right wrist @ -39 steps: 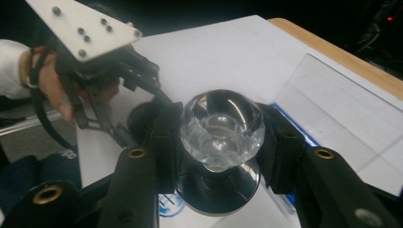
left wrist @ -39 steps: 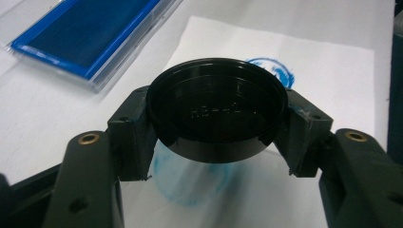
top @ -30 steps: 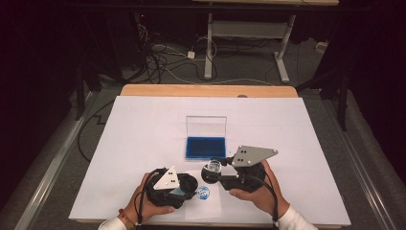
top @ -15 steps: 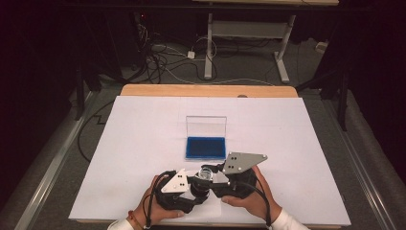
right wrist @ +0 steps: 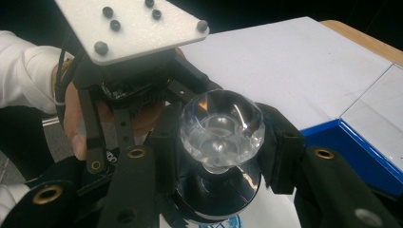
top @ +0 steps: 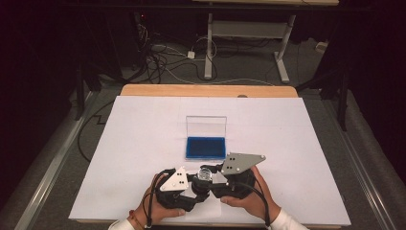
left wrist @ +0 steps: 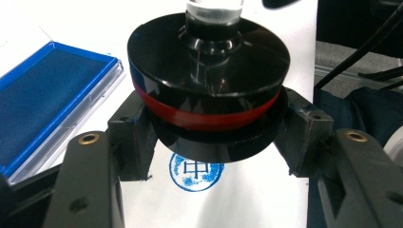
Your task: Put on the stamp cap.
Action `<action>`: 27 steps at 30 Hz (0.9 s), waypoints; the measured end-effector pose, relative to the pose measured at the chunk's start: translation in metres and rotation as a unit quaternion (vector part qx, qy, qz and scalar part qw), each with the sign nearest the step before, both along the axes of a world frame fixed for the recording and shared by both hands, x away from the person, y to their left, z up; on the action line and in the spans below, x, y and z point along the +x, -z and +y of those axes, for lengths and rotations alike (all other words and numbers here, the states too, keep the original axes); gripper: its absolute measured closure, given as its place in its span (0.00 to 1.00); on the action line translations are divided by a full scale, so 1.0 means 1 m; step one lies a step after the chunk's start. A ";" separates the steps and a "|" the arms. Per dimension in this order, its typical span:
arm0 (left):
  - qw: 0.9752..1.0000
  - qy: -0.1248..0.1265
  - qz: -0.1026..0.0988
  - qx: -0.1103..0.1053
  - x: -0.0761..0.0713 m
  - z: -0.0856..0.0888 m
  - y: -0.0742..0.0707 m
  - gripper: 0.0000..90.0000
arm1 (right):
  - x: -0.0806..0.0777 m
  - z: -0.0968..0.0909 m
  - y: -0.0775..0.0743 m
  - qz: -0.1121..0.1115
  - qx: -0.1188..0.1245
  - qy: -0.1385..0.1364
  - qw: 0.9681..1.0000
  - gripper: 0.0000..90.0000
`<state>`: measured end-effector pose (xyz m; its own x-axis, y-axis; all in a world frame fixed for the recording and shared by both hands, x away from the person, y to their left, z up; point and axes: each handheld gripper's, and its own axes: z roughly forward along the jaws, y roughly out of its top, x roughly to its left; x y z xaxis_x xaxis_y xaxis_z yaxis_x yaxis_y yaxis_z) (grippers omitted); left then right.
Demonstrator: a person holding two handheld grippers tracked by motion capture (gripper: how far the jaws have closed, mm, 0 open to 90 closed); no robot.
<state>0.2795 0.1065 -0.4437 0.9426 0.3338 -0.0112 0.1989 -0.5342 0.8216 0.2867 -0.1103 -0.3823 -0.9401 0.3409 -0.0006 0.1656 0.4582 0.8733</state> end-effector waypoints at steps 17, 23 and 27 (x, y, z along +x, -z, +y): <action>1.000 -0.004 0.001 -0.003 0.000 0.000 0.001 0.41 | 0.001 0.003 0.005 0.006 -0.001 -0.006 1.000 0.63; 1.000 -0.008 -0.006 0.000 -0.001 0.001 0.000 0.41 | 0.003 0.002 0.005 0.013 0.004 -0.006 1.000 0.63; 1.000 -0.009 -0.009 0.007 -0.003 0.000 0.000 0.41 | 0.004 0.002 0.008 0.018 0.011 -0.007 1.000 0.63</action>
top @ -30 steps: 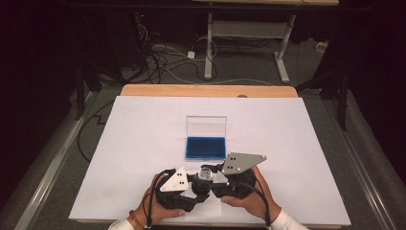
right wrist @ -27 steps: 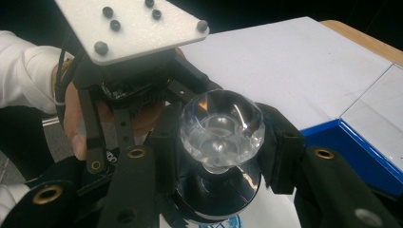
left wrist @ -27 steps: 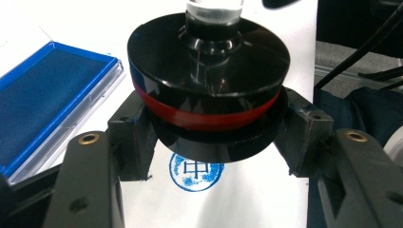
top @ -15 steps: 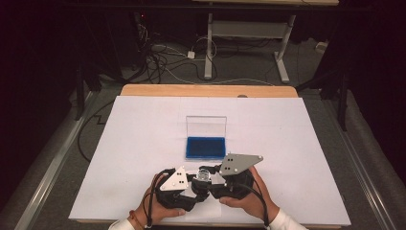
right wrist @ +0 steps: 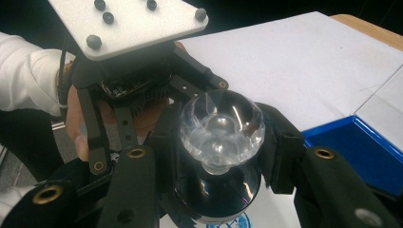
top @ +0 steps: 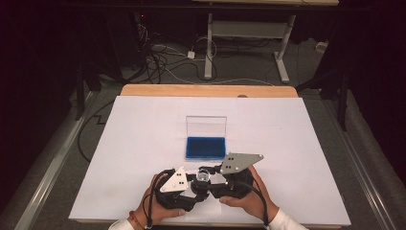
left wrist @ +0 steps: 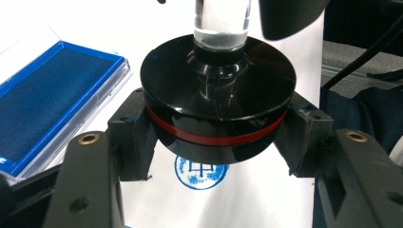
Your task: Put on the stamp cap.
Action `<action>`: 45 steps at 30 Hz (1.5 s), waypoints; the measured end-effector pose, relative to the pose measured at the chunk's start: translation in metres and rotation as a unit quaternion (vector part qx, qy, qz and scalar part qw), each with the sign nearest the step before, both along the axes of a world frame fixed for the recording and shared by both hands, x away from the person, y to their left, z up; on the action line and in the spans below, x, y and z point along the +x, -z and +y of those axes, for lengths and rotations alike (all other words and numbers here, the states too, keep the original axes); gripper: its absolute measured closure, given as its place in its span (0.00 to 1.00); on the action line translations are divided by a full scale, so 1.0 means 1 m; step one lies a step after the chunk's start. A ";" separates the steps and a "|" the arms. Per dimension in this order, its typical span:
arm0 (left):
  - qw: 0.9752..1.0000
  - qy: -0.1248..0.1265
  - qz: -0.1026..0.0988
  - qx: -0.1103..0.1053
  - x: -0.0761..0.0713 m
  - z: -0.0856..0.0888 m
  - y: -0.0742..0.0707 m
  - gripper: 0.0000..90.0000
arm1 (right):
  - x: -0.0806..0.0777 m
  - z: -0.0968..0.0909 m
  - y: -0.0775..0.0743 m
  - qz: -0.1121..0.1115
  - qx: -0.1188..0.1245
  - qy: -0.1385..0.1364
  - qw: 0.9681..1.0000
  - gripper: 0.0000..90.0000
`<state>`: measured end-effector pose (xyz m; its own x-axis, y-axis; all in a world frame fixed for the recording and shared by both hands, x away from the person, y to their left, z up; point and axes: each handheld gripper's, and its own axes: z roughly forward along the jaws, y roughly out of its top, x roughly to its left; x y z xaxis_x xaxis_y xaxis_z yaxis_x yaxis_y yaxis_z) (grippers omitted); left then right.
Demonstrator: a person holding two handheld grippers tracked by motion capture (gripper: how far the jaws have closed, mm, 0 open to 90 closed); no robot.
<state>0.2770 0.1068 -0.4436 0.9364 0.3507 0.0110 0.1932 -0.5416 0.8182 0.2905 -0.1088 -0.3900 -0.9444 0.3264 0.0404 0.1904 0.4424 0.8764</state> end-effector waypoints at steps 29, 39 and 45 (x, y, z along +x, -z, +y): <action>0.999 -0.003 -0.018 0.030 -0.001 -0.001 0.005 0.40 | 0.003 0.000 0.008 0.016 -0.015 -0.002 1.000 0.63; 1.000 0.004 -0.014 0.024 0.001 -0.001 0.008 0.40 | 0.002 0.001 0.008 0.015 -0.019 0.000 1.000 0.63; 1.000 0.003 -0.008 0.015 0.001 0.000 0.010 0.40 | 0.002 0.001 0.008 0.014 -0.019 0.002 1.000 0.63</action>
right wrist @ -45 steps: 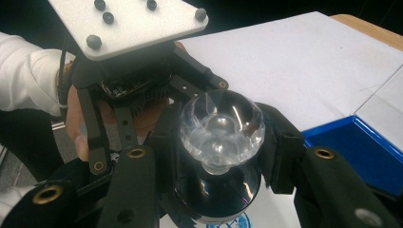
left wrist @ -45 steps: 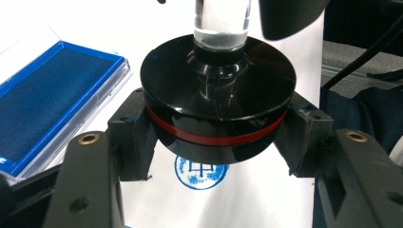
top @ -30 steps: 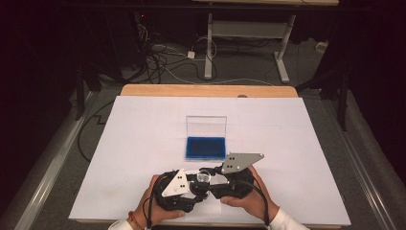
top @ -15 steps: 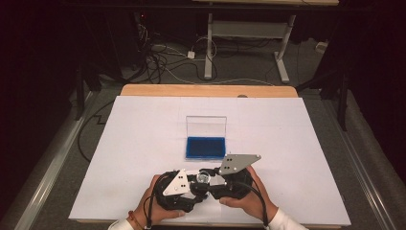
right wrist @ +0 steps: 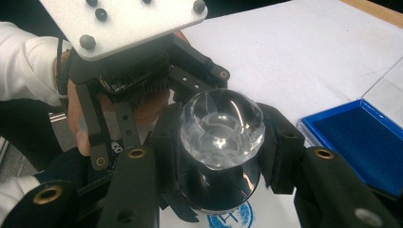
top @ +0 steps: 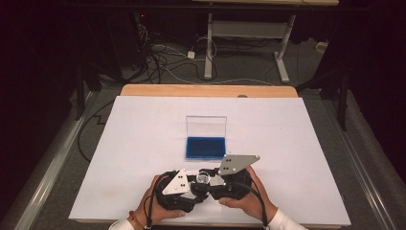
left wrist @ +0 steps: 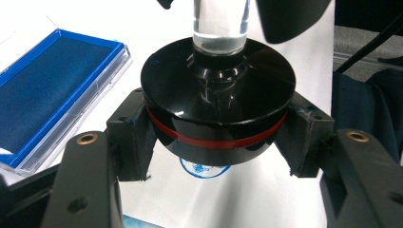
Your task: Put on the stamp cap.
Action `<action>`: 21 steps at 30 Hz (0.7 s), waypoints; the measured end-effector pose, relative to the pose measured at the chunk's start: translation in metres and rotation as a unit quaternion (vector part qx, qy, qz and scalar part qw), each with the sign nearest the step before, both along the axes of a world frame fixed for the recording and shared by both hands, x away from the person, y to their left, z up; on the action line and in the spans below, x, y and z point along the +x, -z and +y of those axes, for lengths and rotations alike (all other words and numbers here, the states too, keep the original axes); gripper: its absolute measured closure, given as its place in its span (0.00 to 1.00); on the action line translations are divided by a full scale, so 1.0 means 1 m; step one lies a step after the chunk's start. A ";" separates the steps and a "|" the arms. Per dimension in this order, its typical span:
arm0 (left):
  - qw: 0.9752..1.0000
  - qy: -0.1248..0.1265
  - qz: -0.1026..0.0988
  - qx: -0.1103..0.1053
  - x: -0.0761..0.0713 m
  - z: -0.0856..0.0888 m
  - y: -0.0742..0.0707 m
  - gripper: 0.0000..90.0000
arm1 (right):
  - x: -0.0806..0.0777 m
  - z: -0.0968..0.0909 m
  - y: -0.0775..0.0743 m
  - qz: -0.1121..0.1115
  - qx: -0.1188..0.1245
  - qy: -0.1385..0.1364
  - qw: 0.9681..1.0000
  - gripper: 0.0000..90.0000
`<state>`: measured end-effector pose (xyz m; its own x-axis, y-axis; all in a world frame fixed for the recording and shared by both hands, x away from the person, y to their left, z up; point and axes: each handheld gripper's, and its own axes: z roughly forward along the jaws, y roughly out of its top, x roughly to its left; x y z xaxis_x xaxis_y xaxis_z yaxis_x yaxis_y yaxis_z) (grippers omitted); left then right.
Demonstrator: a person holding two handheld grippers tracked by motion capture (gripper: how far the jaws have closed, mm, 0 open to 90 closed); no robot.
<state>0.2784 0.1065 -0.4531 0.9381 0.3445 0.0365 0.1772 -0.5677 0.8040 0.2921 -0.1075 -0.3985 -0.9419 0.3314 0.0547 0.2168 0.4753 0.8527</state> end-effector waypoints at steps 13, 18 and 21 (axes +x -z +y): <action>1.000 -0.026 0.002 -0.007 0.003 0.001 0.003 0.25 | 0.000 0.000 -0.001 -0.005 0.001 0.002 1.000 0.63; 1.000 -0.029 -0.002 -0.001 0.003 0.000 0.005 0.20 | 0.000 0.000 -0.002 -0.010 0.000 0.007 1.000 0.63; 1.000 -0.028 -0.003 0.002 0.003 0.000 0.006 0.19 | 0.000 -0.001 -0.002 -0.012 -0.001 0.009 1.000 0.63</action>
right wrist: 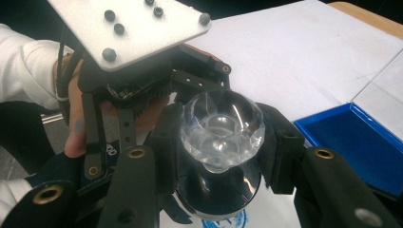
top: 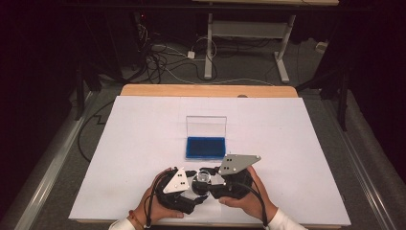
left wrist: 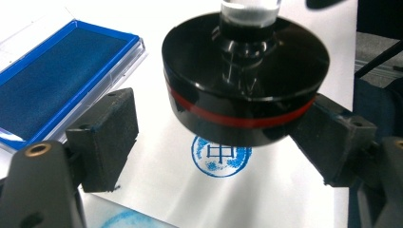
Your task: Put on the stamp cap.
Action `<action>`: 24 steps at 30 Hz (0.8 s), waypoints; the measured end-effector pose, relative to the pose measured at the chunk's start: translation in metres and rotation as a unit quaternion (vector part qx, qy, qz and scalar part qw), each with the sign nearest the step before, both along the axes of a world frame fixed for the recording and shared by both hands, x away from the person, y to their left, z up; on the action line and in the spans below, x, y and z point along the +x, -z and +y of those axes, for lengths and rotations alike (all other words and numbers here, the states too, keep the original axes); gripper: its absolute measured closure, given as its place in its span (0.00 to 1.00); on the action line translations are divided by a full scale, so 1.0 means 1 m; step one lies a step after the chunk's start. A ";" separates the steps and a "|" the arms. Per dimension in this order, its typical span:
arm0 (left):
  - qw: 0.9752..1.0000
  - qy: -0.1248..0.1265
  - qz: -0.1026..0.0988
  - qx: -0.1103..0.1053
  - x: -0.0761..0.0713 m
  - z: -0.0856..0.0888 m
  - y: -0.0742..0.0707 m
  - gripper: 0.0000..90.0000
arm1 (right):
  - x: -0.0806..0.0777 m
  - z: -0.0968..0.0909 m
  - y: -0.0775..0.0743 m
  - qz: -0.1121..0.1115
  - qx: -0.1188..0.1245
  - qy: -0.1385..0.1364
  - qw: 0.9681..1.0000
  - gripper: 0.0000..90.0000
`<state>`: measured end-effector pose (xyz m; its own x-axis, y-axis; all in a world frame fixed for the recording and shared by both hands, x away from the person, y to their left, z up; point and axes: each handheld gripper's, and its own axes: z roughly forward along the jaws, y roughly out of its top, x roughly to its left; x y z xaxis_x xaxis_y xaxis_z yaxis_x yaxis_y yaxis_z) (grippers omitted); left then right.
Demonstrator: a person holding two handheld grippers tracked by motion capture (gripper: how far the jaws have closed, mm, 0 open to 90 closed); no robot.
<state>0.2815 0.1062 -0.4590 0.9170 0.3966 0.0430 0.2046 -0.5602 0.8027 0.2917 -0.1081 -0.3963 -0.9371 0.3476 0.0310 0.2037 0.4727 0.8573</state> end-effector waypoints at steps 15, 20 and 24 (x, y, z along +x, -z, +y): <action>1.000 0.009 -0.016 0.009 -0.001 0.002 0.000 0.18 | 0.000 -0.005 -0.004 -0.010 0.001 0.005 1.000 0.63; 1.000 0.006 -0.018 0.009 0.000 0.005 -0.001 0.18 | 0.000 -0.010 -0.006 -0.015 0.001 0.008 1.000 0.63; 1.000 0.001 -0.019 0.008 0.001 0.008 -0.002 0.18 | 0.001 -0.014 -0.008 -0.019 0.001 0.013 1.000 0.63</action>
